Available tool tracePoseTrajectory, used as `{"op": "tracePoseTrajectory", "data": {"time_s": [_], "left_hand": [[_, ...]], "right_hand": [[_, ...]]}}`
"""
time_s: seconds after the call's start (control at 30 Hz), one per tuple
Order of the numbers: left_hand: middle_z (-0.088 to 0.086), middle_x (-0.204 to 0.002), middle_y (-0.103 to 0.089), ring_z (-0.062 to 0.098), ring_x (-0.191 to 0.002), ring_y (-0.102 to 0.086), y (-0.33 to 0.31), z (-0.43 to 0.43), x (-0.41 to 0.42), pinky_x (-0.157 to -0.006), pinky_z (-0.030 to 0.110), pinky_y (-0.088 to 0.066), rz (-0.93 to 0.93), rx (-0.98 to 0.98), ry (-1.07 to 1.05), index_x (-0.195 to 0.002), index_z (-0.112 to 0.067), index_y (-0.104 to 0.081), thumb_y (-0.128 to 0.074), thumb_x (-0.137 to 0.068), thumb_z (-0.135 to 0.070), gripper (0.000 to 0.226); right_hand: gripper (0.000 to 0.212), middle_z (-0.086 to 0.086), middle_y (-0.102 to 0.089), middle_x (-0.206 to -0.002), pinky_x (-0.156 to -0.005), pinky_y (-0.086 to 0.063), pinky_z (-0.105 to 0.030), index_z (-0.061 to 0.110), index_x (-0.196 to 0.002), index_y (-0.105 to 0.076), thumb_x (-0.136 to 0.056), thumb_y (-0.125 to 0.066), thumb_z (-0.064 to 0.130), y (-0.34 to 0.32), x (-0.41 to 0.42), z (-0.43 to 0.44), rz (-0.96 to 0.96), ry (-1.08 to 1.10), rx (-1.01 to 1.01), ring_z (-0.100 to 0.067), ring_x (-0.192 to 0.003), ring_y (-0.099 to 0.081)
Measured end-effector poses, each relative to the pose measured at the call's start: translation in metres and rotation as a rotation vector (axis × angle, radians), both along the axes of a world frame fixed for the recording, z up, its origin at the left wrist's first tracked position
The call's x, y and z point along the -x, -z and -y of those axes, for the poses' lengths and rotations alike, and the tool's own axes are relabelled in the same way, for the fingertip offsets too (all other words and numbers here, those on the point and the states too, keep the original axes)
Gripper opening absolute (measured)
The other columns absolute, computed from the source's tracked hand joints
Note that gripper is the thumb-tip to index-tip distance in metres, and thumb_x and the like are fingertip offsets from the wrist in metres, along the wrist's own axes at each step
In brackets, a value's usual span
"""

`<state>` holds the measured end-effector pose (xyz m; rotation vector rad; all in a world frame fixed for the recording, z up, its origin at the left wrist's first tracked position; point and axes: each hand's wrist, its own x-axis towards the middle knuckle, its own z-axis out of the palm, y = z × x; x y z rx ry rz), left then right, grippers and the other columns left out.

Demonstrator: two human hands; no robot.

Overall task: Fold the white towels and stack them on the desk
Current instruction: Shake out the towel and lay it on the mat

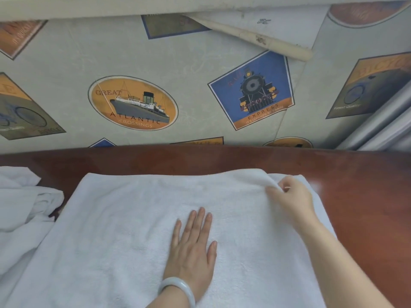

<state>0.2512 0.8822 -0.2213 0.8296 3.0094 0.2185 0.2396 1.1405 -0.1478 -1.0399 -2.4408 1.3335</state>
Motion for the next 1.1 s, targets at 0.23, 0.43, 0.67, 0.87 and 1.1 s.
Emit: {"op": "tracePoseTrajectory", "data": {"time_s": [0.23, 0.43, 0.67, 0.87, 1.1], "left_hand": [[-0.003, -0.162, -0.025, 0.016, -0.148, -0.024, 0.002, 0.000, 0.002, -0.113, 0.047, -0.020, 0.016, 0.013, -0.001, -0.153, -0.019, -0.033, -0.009, -0.102, -0.046, 0.062], [-0.003, -0.161, -0.026, 0.014, -0.148, -0.024, 0.003, 0.001, 0.003, -0.114, 0.047, -0.020, 0.023, 0.011, -0.002, -0.152, -0.019, -0.034, -0.010, -0.102, -0.046, 0.063], [-0.004, -0.162, -0.023, 0.013, -0.149, -0.020, 0.002, 0.001, 0.003, -0.115, 0.046, -0.018, 0.021, 0.014, -0.002, -0.154, -0.020, -0.030, -0.011, -0.101, -0.047, 0.062], [-0.002, -0.161, -0.027, 0.014, -0.148, -0.023, 0.003, 0.000, 0.004, -0.114, 0.047, -0.020, 0.014, 0.016, -0.006, -0.152, -0.018, -0.036, -0.010, -0.101, -0.046, 0.063], [-0.001, -0.158, -0.033, 0.014, -0.145, -0.027, 0.004, 0.001, 0.006, -0.113, 0.047, -0.022, 0.004, 0.012, 0.000, -0.149, -0.017, -0.042, -0.010, -0.101, -0.047, 0.065]], "right_hand": [[0.015, -0.014, -0.066, -0.088, -0.072, -0.060, -0.050, 0.011, -0.096, -0.056, -0.089, -0.053, -0.002, 0.008, 0.007, -0.044, 0.051, 0.011, 0.149, -0.029, -0.063, -0.069], [0.021, 0.005, -0.060, -0.082, -0.056, -0.037, -0.022, 0.015, -0.090, -0.058, -0.081, -0.073, 0.026, 0.013, -0.004, -0.038, 0.404, -0.174, -0.167, -0.008, -0.069, -0.051], [0.021, 0.000, -0.044, -0.068, -0.053, -0.029, -0.032, 0.014, -0.070, -0.041, -0.083, -0.055, 0.005, 0.014, -0.007, -0.019, 0.255, -0.165, -0.597, -0.024, -0.059, -0.042], [0.020, 0.009, -0.056, -0.105, -0.078, -0.035, -0.036, 0.011, -0.071, -0.060, -0.088, -0.069, 0.019, 0.028, -0.026, -0.018, 0.115, -0.343, -0.663, -0.026, -0.096, -0.056], [0.036, -0.007, -0.055, -0.121, -0.076, -0.037, -0.031, 0.007, -0.117, -0.054, -0.090, -0.067, 0.026, 0.020, -0.015, -0.034, 0.224, 0.043, -0.221, -0.027, -0.104, -0.057]]}}
